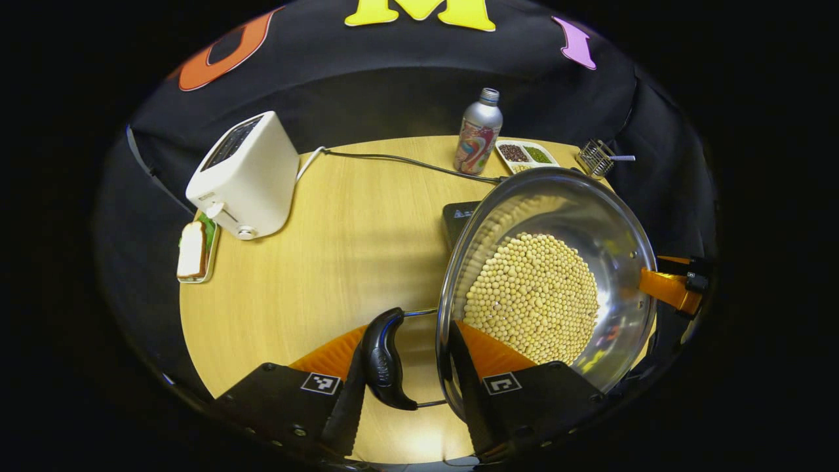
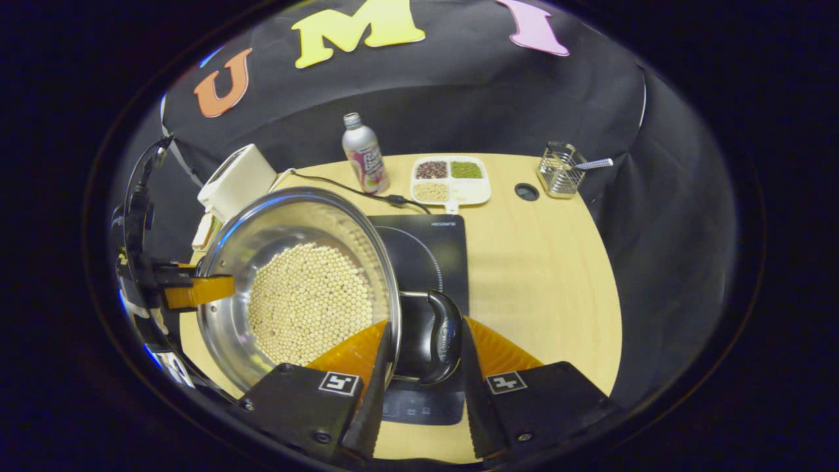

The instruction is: First push the handle of the pot to place it horizontally, then grasp the pot with both hands and set it on the induction cooktop.

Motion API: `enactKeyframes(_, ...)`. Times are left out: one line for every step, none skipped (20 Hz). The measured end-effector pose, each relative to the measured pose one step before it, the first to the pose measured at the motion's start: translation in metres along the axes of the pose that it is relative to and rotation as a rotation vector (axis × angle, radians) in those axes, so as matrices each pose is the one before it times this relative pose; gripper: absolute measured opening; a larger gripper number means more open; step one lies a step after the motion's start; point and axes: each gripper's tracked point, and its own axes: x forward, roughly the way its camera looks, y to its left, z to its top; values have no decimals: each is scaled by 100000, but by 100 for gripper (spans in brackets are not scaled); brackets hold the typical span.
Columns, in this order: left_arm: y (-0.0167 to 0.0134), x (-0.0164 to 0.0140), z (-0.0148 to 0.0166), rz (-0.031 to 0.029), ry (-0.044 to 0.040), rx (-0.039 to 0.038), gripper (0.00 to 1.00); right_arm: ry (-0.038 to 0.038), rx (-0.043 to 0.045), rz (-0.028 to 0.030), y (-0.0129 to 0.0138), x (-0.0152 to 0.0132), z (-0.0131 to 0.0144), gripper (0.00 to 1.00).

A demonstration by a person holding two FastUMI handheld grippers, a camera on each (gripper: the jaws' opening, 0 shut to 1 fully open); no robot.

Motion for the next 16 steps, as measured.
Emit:
enactKeyframes(-1017,220,230,134,42,-254,64,51,144,-35,-933,163,196,54)
enactKeyframes(-792,388,298,194,-313,-52,64,445,-64,-11,-881,235,155,54)
enactKeyframes(-654,232,186,381,170,-288,64,62,-244,-38,-847,293,295,54)
enactKeyframes(-627,339,210,360,25,-437,64,387,-459,56,-655,282,149,54)
enactKeyframes(-471,250,161,327,293,-447,64,202,-611,174,-587,383,317,54)
enactKeyframes(-467,451,173,253,-1,-518,64,149,-425,240,-577,401,301,54)
enactKeyframes(-372,431,121,437,545,-741,64,356,-604,287,-450,523,227,54)
enactKeyframes(-256,243,47,387,119,-476,74,515,-266,184,-354,488,175,54)
enactKeyframes(-90,271,-38,548,657,-624,69,428,-399,184,-199,417,250,54)
enactKeyframes(-57,317,66,547,660,-790,64,556,-1114,81,54,341,93,54)
enactKeyframes(39,228,58,617,399,-551,64,-121,-912,254,-99,233,266,54)
enactKeyframes(-10,267,160,136,119,-32,64,135,-652,242,-98,382,196,54)
enactKeyframes(106,196,141,48,375,-138,64,188,-447,461,34,175,214,54)
enactKeyframes(-17,210,-41,-8,864,-414,64,36,-235,112,11,309,169,54)
enactKeyframes(146,203,-57,136,790,-122,64,-181,-678,93,17,-8,176,54)
enactKeyframes(-80,105,19,-129,-94,-276,64,-541,-961,-251,-148,135,148,54)
